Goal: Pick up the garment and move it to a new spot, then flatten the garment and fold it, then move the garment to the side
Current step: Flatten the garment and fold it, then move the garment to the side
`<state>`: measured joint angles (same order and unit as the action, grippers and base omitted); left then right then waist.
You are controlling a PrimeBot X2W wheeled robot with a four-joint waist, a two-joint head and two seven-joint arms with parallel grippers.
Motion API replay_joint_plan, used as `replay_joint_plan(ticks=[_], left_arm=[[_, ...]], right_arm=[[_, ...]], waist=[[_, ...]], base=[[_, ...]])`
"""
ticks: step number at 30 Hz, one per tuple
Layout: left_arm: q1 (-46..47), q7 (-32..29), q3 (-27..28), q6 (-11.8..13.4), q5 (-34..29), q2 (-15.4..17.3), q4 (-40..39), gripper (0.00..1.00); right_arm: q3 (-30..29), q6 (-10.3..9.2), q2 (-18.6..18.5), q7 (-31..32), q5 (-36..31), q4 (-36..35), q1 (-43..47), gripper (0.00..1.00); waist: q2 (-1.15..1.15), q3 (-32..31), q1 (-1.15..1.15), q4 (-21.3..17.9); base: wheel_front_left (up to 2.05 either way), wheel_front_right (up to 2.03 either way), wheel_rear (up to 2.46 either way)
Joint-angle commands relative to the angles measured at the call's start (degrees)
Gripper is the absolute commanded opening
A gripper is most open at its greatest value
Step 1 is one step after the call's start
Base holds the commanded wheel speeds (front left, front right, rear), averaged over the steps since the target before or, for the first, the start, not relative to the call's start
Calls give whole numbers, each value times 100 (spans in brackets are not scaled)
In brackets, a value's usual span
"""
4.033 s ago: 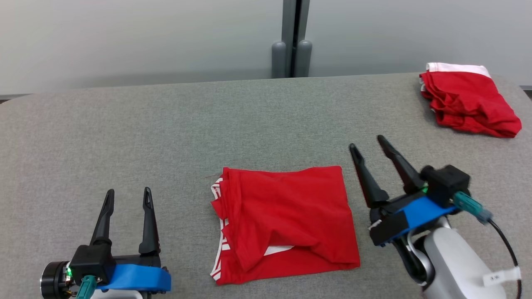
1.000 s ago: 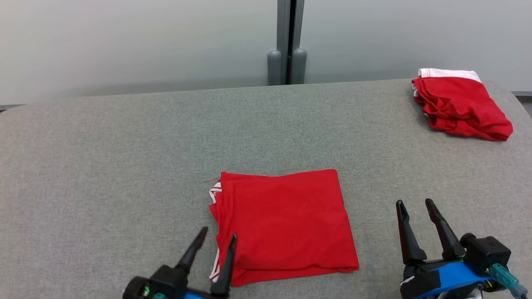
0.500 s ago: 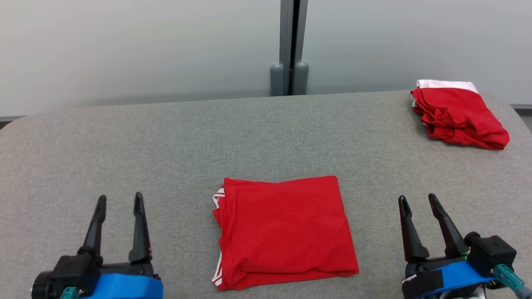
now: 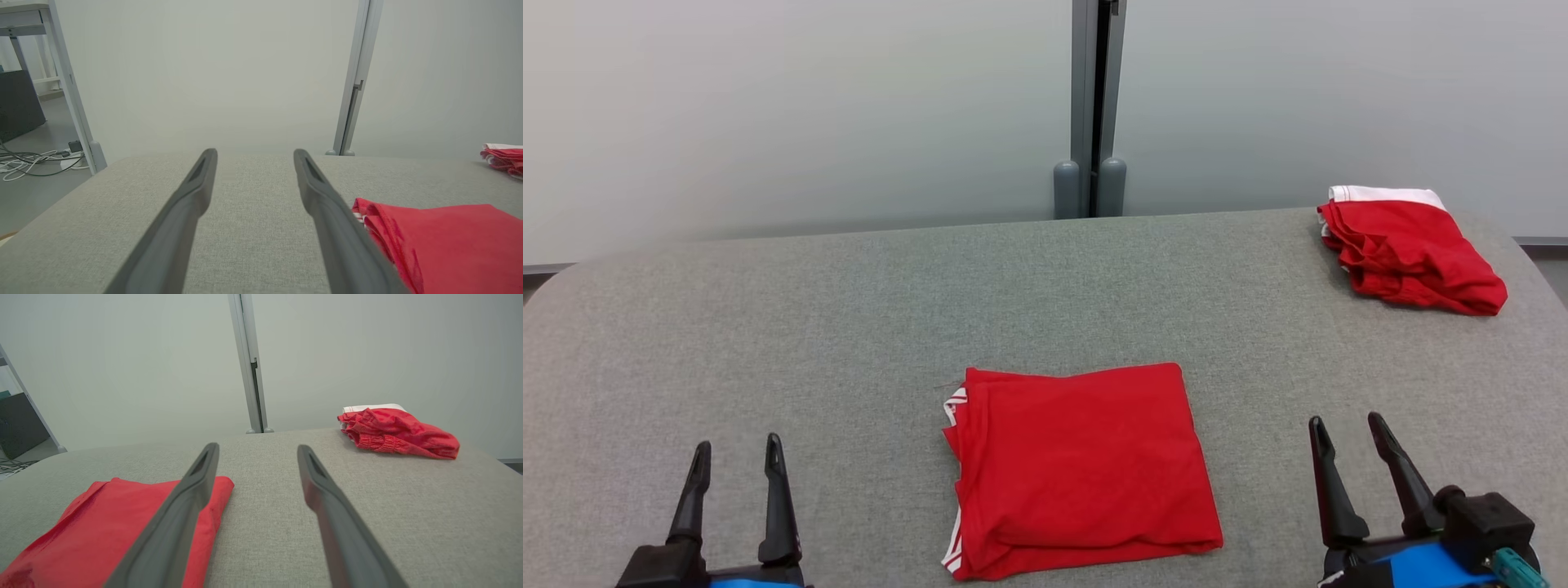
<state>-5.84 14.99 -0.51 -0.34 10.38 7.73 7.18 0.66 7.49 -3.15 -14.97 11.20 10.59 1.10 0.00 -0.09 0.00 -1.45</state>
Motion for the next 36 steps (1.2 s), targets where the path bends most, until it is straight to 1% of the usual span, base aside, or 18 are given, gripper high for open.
replay_joint_plan(ticks=[1,11,21,33,36], left_arm=[[-36,23,44,-17,-25,-3,19,100],[-44,24,162,-119,-199,-119,132,100],[14,24,265,-218,-304,-180,152,100],[-10,24,376,-253,-372,-255,139,100],[16,24,389,-268,-390,-272,141,100]], right_arm=[[-26,1,9,-29,-40,-2,114,100],[-8,1,22,-29,-62,3,282,100],[-19,1,25,-29,-97,90,236,100],[-28,1,26,-29,-96,186,207,100],[24,1,20,-16,-136,202,68,100]], waist=[[0,-7,0,5],[0,-34,0,47],[0,-25,0,47],[0,-36,0,24],[0,-25,0,27]], base=[[0,0,0],[0,0,0],[0,0,0],[0,0,0],[0,0,0]])
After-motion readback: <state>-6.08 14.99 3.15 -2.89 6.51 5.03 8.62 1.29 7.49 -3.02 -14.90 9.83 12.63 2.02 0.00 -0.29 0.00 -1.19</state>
